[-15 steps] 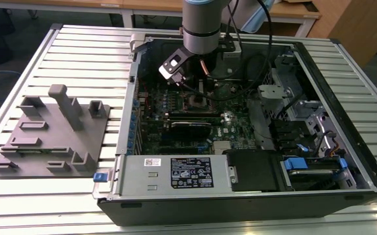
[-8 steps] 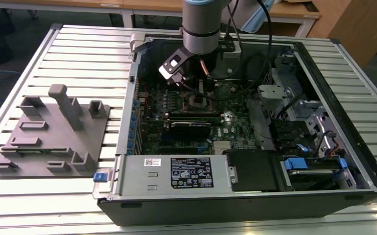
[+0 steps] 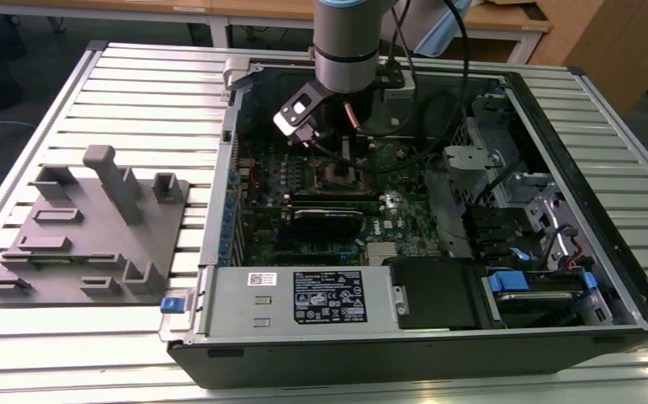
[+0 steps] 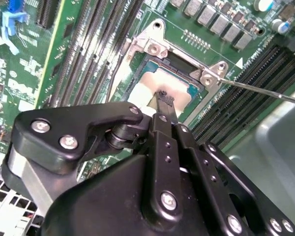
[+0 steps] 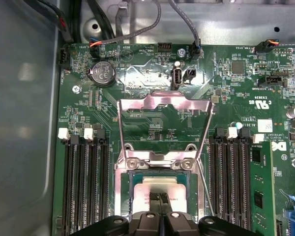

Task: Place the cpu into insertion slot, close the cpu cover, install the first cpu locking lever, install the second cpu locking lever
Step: 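Place the cpu into insertion slot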

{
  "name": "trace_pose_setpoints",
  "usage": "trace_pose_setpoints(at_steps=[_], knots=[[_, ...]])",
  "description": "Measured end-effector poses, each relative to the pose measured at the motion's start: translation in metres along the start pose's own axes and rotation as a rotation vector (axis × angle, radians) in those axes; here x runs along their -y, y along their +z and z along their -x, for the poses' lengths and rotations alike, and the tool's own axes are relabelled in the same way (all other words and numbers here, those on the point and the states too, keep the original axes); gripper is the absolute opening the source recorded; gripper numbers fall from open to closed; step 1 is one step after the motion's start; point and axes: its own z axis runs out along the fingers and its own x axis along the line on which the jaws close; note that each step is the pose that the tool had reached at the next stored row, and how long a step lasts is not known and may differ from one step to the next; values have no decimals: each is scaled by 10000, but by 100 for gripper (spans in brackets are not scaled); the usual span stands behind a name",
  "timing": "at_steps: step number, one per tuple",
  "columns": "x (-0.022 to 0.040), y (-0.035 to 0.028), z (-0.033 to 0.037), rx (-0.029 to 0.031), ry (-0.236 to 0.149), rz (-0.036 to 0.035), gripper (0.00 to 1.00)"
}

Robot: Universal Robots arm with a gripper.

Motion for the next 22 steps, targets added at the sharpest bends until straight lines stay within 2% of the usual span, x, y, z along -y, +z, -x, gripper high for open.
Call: trace_pose_setpoints(at_steps=[7,12,16,22], knots=[[-10,-134,3,14,-1,-8,10],[-10,-138,3,14,-1,-8,10],[-14,-185,3,15,-1,-9,10],[-15,-185,3,12,-2,-18,10]])
